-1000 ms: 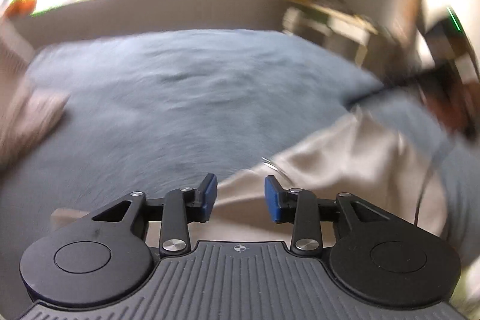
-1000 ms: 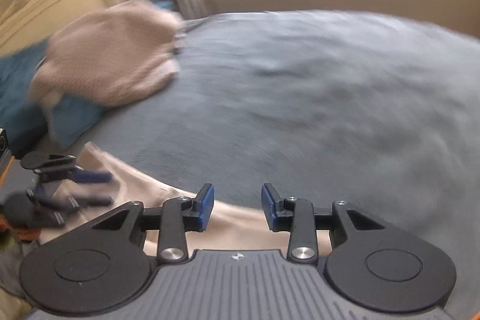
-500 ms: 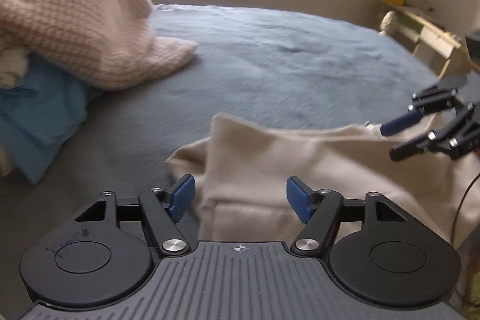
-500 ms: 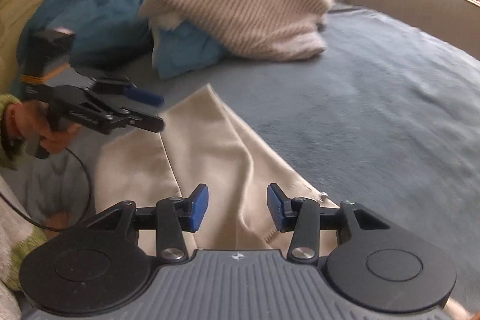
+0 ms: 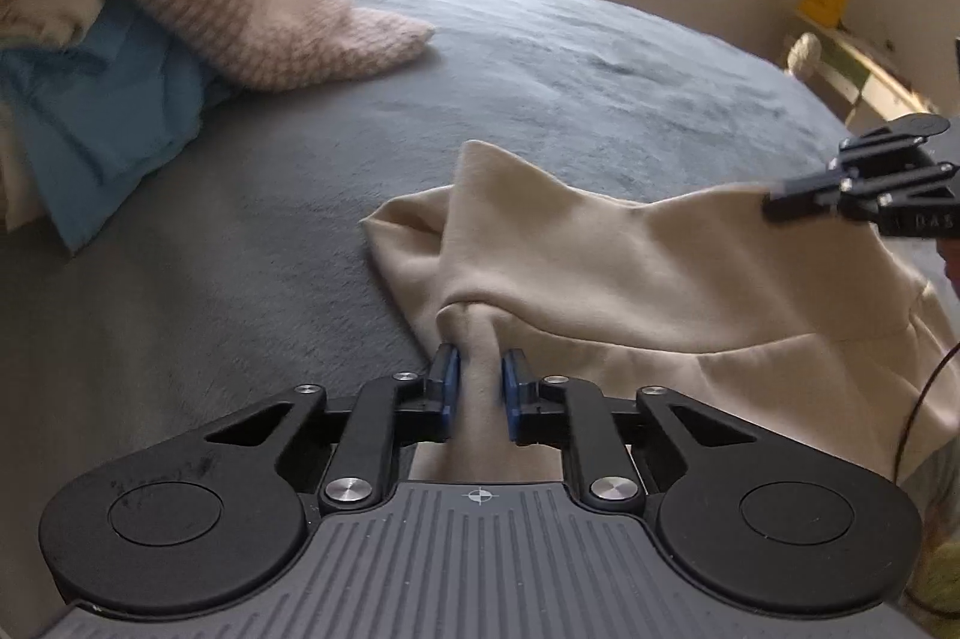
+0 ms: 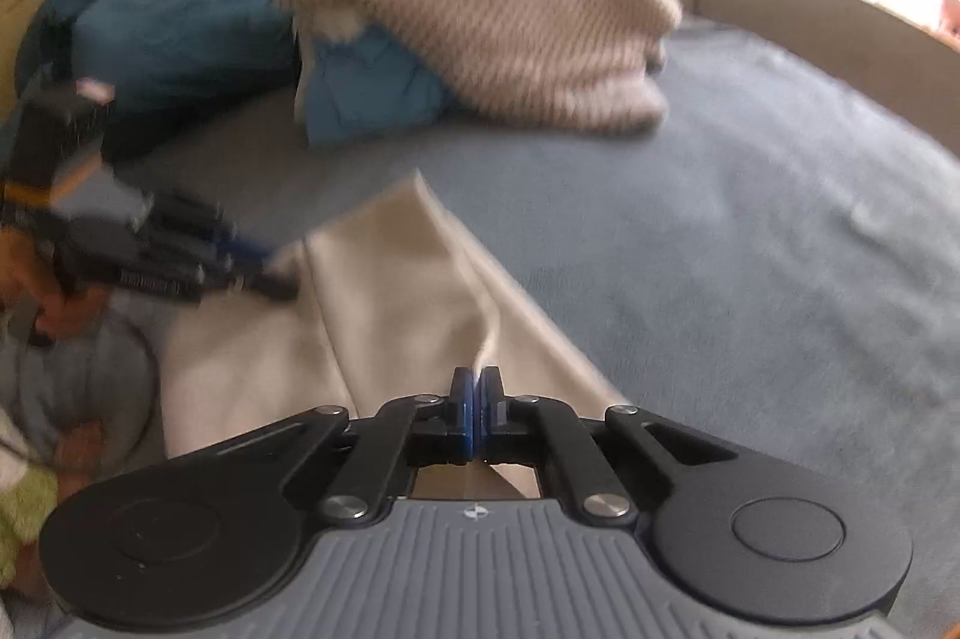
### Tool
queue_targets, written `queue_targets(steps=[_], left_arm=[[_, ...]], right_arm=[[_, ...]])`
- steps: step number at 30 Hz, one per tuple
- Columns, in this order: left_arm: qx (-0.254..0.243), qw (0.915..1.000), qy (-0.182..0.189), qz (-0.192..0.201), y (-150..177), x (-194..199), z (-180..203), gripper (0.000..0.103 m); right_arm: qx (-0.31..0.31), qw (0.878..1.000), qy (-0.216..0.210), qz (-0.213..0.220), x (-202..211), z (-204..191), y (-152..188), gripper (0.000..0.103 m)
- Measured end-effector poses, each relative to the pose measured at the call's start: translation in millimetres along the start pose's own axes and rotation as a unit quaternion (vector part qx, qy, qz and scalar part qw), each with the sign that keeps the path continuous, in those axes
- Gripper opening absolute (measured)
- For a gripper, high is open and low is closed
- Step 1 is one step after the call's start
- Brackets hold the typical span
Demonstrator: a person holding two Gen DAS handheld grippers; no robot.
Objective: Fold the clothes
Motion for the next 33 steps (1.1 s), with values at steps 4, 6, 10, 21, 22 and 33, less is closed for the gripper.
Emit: queue_targets(steps=[4,6,10,21,22,33], left_arm=[[0.038,0.9992,0.009,-0.008,2.2,-4.3,-9.5,0.013],[0.044,0.9989,0.011,-0.008,2.4,-4.9,-10.6,0.013],[0.053,0.9985,0.011,0.005,-0.9,3.3,-11.2,0.013],[0.074,0.9969,0.024,-0.008,3.3,-10.4,-18.1,0.016],[0.079,0.9965,0.026,-0.011,3.7,-10.4,-19.6,0.016],[0.110,0.9929,0.044,-0.011,-12.9,-12.4,-29.1,0.066]], right_arm=[[-0.002,1.000,0.026,-0.008,-16.5,17.9,0.7,0.002],[-0.007,0.999,0.033,-0.021,-26.6,25.2,8.6,0.002],[0.000,0.999,0.032,-0.006,-21.9,19.8,7.8,0.002],[-0.024,0.998,0.052,-0.016,-39.5,41.7,30.1,0.003],[-0.026,0.998,0.058,-0.014,-37.6,43.7,26.9,0.004],[-0.234,0.965,0.082,0.086,92.7,119.7,36.1,0.027]])
Point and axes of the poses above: each gripper's, at about its wrist camera, not at the fingertips, and x roughly against the way its jaws point, z to its right, y to its underside, the point moved 7 cm from there along -x, roughly the way its jaws point, and after that the axes turned 11 degrees about -y, right-handed, at the moved point
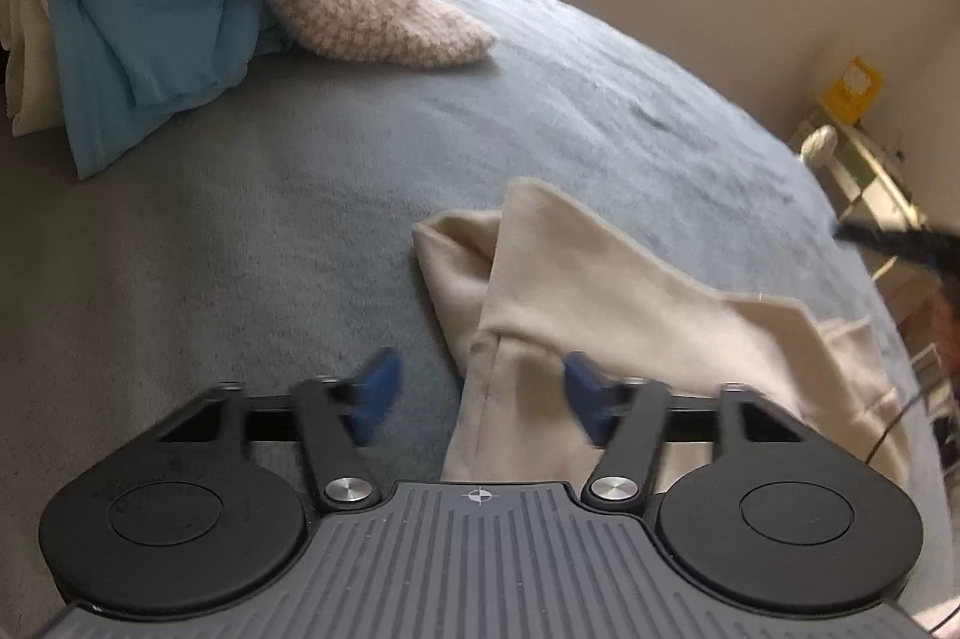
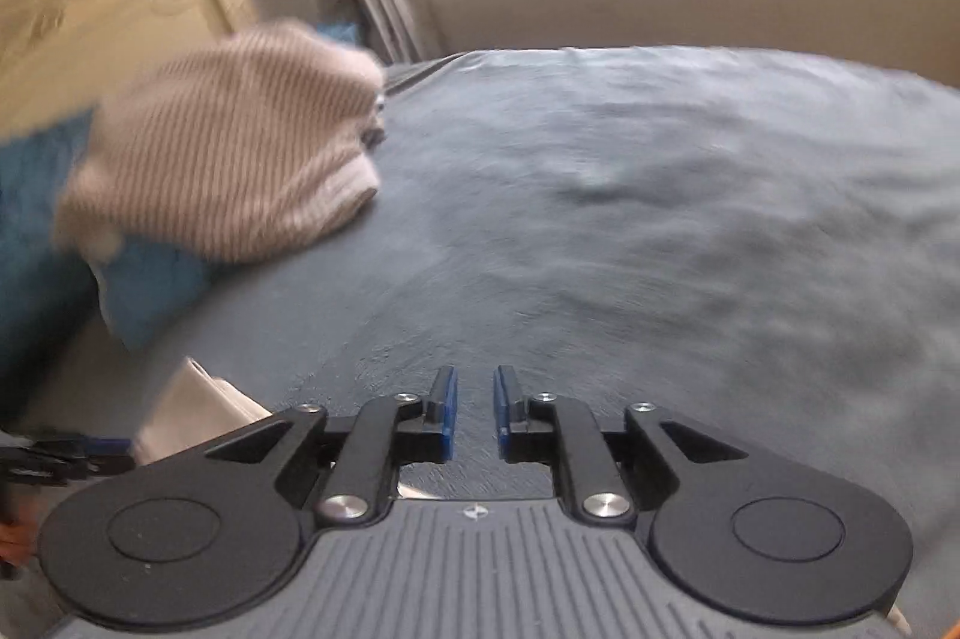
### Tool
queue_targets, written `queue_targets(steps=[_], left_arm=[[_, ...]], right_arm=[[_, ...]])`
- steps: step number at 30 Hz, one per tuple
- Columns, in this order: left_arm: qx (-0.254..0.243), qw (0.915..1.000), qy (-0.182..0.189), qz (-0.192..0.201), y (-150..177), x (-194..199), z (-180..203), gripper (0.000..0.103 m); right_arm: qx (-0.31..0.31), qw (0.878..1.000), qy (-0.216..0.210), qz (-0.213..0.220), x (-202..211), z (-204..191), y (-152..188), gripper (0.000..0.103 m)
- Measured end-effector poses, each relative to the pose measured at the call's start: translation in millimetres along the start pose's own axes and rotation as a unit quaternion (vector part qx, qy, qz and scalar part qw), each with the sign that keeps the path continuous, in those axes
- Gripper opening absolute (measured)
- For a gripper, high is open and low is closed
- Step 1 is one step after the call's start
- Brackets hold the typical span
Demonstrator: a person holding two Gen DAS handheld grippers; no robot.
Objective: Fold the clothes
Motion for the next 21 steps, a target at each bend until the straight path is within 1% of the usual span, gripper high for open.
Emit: queue_targets(steps=[1,3,4,5,6,7,9,14,17,19,20,21], left_arm=[[0.001,1.0000,0.005,0.001,-4.6,-2.6,1.6,0.066],[-0.013,0.9999,0.000,0.007,-12.2,-8.3,9.3,0.066],[-0.024,0.9996,-0.006,0.010,-15.7,-11.2,14.3,0.066],[-0.035,0.9992,-0.012,0.014,-19.1,-14.1,19.2,0.066],[-0.050,0.9984,-0.021,0.017,-21.8,-17.7,24.5,0.065],[-0.068,0.9970,-0.034,0.017,-22.6,-22.2,30.2,0.061],[-0.093,0.9943,-0.050,0.014,-22.1,-29.6,39.4,0.051],[-0.118,0.9906,-0.069,0.015,-17.4,-37.2,49.0,0.049],[-0.117,0.9905,-0.071,0.015,-16.3,-39.2,48.1,0.050],[-0.114,0.9908,-0.071,0.015,-16.1,-40.0,47.0,0.050],[-0.113,0.9909,-0.071,0.015,-16.2,-40.2,46.7,0.050],[-0.112,0.9910,-0.071,0.016,-16.3,-40.0,46.2,0.050]], right_arm=[[0.018,1.000,-0.010,-0.017,4.7,-4.5,6.2,0.039],[0.055,0.997,-0.029,-0.052,14.4,-13.3,18.7,0.047],[0.096,0.991,-0.030,-0.084,13.0,-20.6,26.4,0.047],[0.145,0.983,-0.020,-0.115,7.8,-28.9,35.8,0.047],[0.178,0.975,-0.012,-0.135,3.2,-34.0,44.1,0.046],[0.197,0.969,-0.011,-0.151,-2.2,-35.8,50.1,0.046],[0.216,0.960,-0.021,-0.177,-11.6,-35.7,58.0,0.042],[0.277,0.935,-0.019,-0.221,-28.3,-33.6,68.7,0.040],[0.287,0.927,-0.023,-0.239,-38.8,-29.7,75.4,0.040],[0.283,0.927,-0.027,-0.242,-40.0,-26.8,78.3,0.040],[0.276,0.930,-0.030,-0.242,-39.2,-25.5,78.3,0.040],[0.267,0.933,-0.033,-0.241,-38.3,-24.4,77.9,0.038]])
Point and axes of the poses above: each gripper's, at about its wrist camera, not at the fingertips, and x roughly against the way its jaws point, z to its right, y to its underside, the point moved 7 cm from there along -x, roughly the way its jaws point, and after that the axes turned 11 degrees about -y, right-handed, at the moved point
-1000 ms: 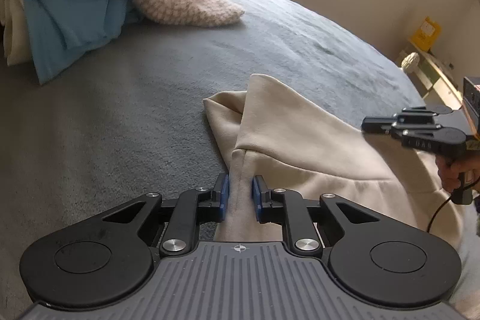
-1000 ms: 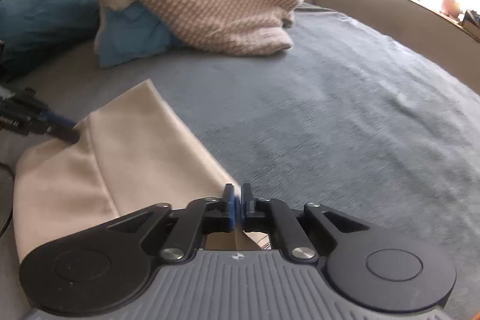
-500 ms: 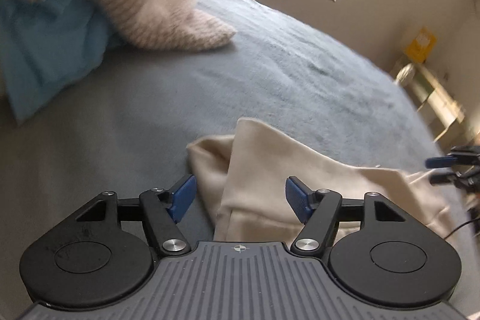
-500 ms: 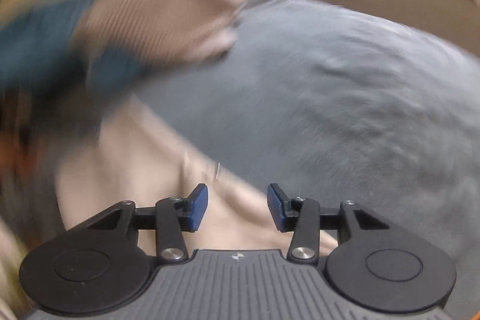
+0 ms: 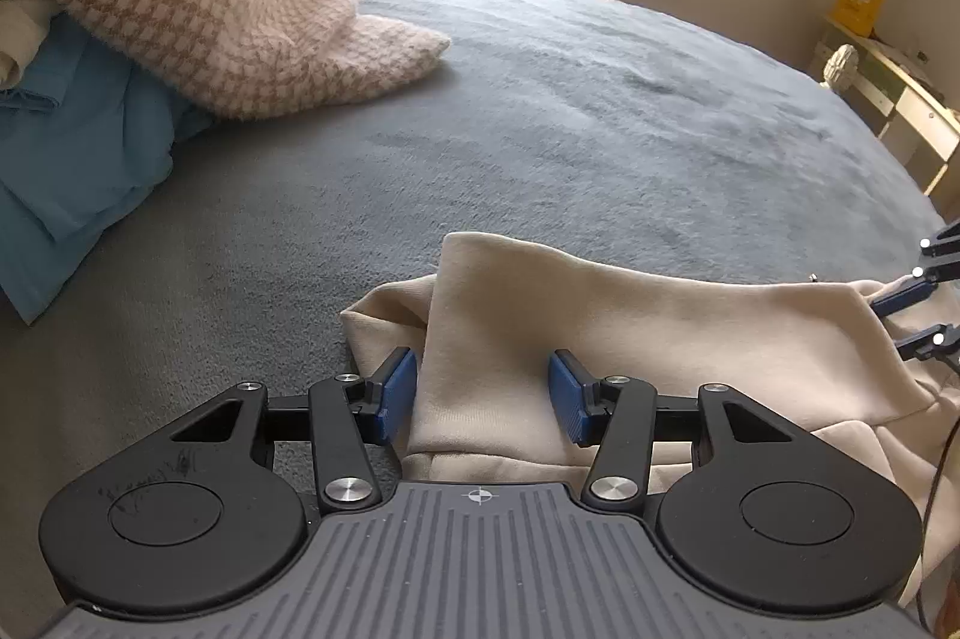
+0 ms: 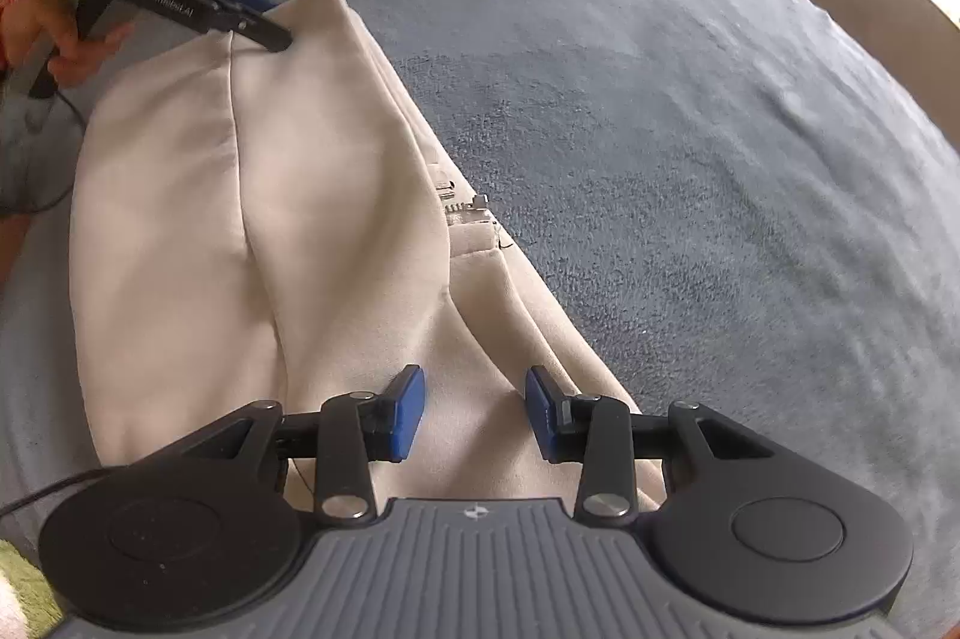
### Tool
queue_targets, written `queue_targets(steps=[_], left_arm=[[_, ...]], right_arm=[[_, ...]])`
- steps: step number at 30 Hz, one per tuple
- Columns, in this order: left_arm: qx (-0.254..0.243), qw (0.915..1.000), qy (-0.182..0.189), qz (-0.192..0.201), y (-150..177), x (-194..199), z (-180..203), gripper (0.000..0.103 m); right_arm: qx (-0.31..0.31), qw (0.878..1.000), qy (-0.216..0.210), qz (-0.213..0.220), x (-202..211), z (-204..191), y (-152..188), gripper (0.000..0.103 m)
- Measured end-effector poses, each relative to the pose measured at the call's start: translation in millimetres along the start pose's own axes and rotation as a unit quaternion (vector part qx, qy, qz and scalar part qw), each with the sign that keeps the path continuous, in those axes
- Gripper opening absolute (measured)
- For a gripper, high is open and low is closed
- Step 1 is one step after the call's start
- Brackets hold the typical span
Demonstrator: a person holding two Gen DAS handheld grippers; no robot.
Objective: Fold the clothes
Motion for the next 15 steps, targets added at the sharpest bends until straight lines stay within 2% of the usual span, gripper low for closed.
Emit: queue_targets(steps=[3,8,11,13,15], left_arm=[[0.006,1.0000,0.000,0.004,0.1,-0.6,-0.8,0.050],[0.016,0.9998,0.005,0.006,1.9,-0.1,-3.1,0.050],[0.022,0.9997,0.008,0.006,2.4,-0.7,-3.6,0.050],[0.023,0.9997,0.008,0.005,3.0,-1.4,-3.6,0.050],[0.026,0.9996,0.011,0.004,3.1,-1.8,-3.9,0.050]], right_arm=[[-0.010,1.000,-0.010,0.009,2.4,-3.2,1.6,0.001],[-0.033,0.997,0.036,0.065,26.5,1.7,3.2,0.001],[-0.087,0.990,0.064,0.096,38.2,14.3,12.9,0.000],[-0.132,0.981,0.093,0.105,41.1,25.7,21.6,0.000],[-0.186,0.967,0.130,0.115,47.6,42.4,30.7,0.001]])
Point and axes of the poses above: each gripper's, at about its wrist camera, not at the fingertips, and x roughly against the way its jaws point, z to its right, y to its underside, the point moved 7 cm from there along -x, roughly the way its jaws point, and after that the axes turned 11 degrees about -y, right-handed, at the moved point
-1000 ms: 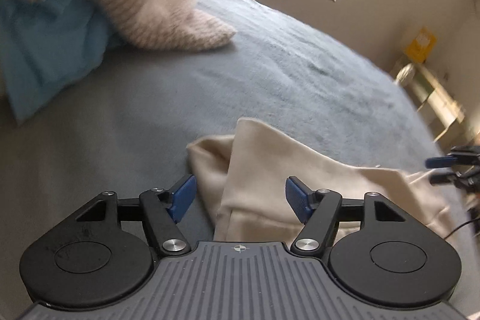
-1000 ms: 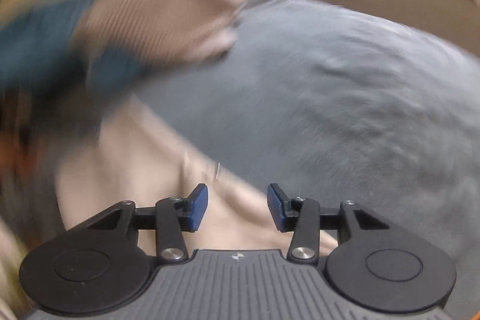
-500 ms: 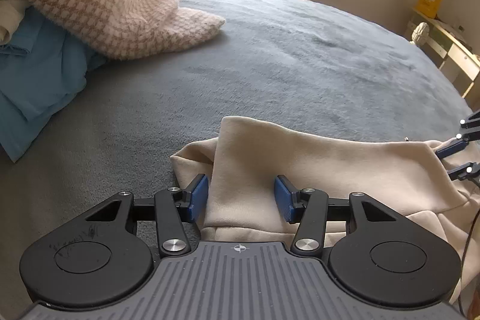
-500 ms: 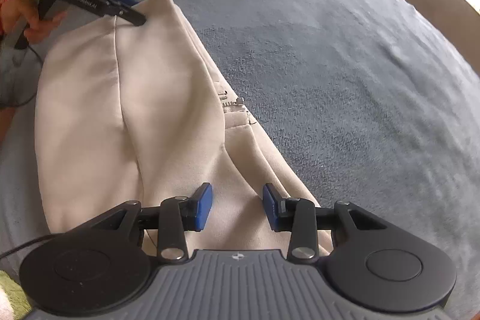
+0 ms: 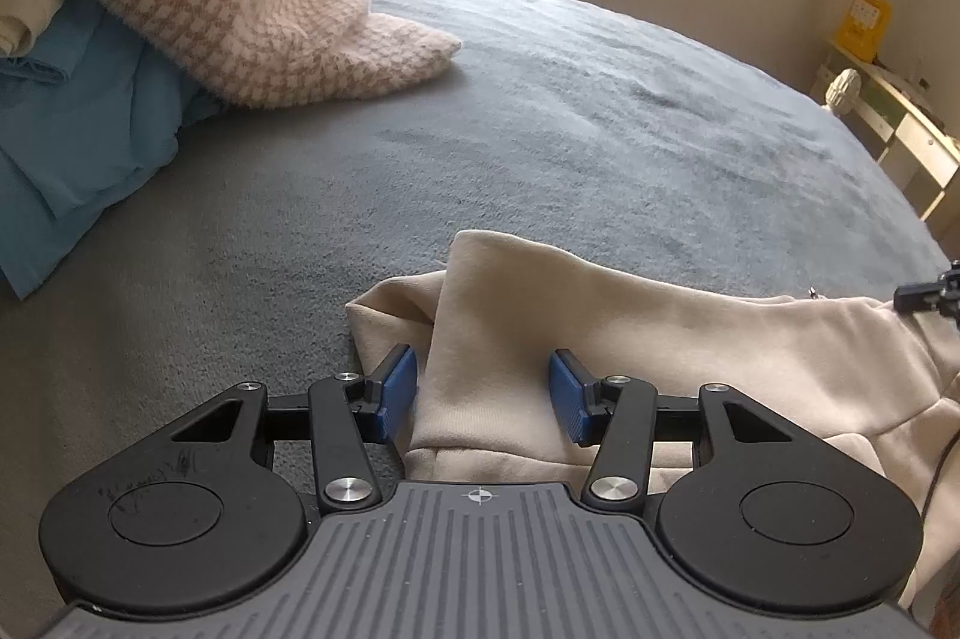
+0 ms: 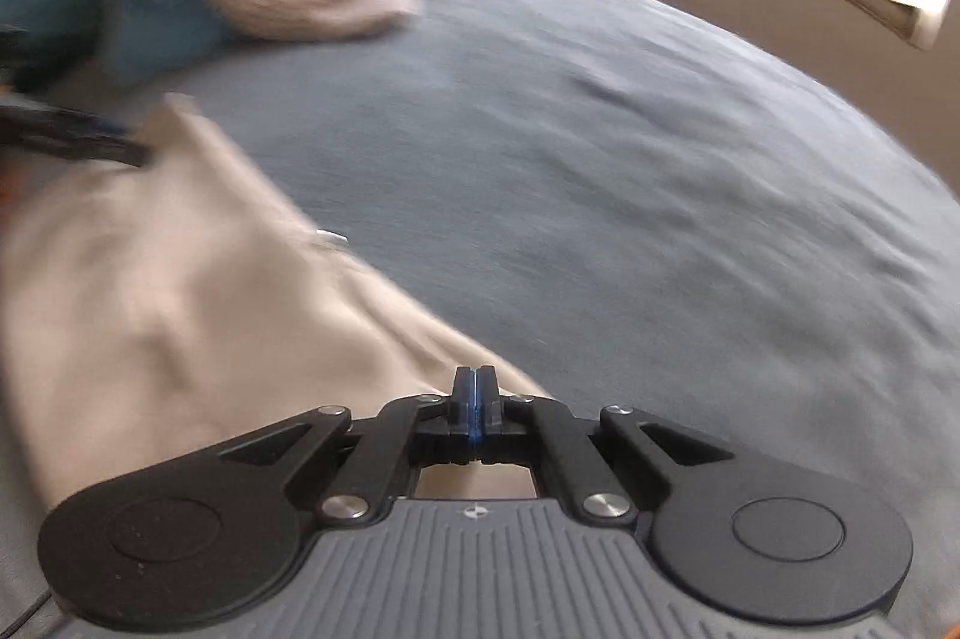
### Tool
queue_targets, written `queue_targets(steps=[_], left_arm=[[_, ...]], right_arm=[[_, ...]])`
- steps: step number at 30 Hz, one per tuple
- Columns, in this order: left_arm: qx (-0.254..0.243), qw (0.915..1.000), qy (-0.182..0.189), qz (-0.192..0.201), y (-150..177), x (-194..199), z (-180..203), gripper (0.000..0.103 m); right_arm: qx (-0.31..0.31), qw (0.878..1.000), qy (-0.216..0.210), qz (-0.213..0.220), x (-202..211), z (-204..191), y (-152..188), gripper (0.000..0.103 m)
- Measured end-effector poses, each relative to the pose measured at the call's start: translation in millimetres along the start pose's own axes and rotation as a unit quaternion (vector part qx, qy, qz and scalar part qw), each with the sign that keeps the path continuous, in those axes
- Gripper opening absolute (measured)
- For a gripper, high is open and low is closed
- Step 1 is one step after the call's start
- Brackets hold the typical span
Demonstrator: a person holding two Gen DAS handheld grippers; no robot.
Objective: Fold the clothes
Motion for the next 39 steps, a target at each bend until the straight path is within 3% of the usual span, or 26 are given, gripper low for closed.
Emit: queue_targets(steps=[3,6,8,10,14,16,17,19,22,25,32,33,35,36,39], left_arm=[[0.004,1.0000,0.004,0.000,0.0,-0.4,-1.4,0.050],[0.008,1.0000,0.005,0.000,0.3,-0.8,-2.1,0.050],[0.006,1.0000,0.005,0.002,0.8,-1.0,-1.7,0.050],[0.004,1.0000,0.005,0.004,0.8,-1.3,-1.7,0.050],[0.003,1.0000,0.004,0.005,0.7,-1.5,-1.5,0.051],[0.002,1.0000,0.003,0.004,0.7,-1.3,-1.1,0.051],[0.003,1.0000,0.003,0.004,0.7,-1.1,-1.0,0.051],[0.004,1.0000,0.003,0.005,0.9,-0.8,-1.0,0.051],[0.002,1.0000,0.001,0.007,1.8,0.0,-0.8,0.051],[0.000,1.0000,0.000,0.008,1.8,0.1,-0.6,0.051],[-0.001,1.0000,-0.001,0.009,2.3,-0.9,-0.3,0.051],[0.000,1.0000,-0.001,0.009,2.5,-1.0,-0.5,0.051],[0.000,1.0000,-0.002,0.009,2.4,-1.3,-0.2,0.051],[-0.001,1.0000,-0.002,0.009,2.5,-1.3,-0.1,0.051],[-0.002,0.9999,-0.003,0.011,2.7,-1.3,-0.1,0.051]], right_arm=[[-0.100,0.994,0.012,0.047,26.1,29.4,9.8,0.002],[-0.200,0.975,0.021,0.095,53.8,59.5,20.6,0.009],[-0.191,0.977,0.021,0.092,59.6,55.3,27.7,0.010],[-0.161,0.983,0.027,0.078,58.1,45.4,30.7,0.024],[-0.021,0.996,0.064,0.056,50.9,15.4,21.7,0.027],[0.042,0.996,0.072,0.037,42.8,2.8,16.4,0.043],[0.066,0.994,0.081,0.028,38.9,-0.8,15.0,0.044],[0.063,0.993,0.099,0.017,33.4,6.0,13.4,0.044],[0.051,0.995,0.083,0.028,29.2,9.7,11.2,0.043],[0.076,0.994,0.085,0.005,19.9,6.8,17.7,0.043],[0.025,0.997,0.077,0.022,23.6,19.0,25.3,0.047],[0.022,0.997,0.071,0.017,20.6,19.6,26.9,0.046],[0.020,0.997,0.068,0.011,14.8,21.5,29.4,0.035],[0.012,0.997,0.069,0.016,15.7,22.7,29.8,0.002],[-0.015,0.997,0.073,0.034,20.9,26.4,30.5,0.001]])
Point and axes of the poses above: each gripper's, at about its wrist camera, not at the fingertips, and x roughly against the way its jaws point, z to its right, y to its underside, the point moved 7 cm from there along -x, roughly the way its jaws point, and after that the axes turned 11 degrees about -y, right-handed, at the moved point
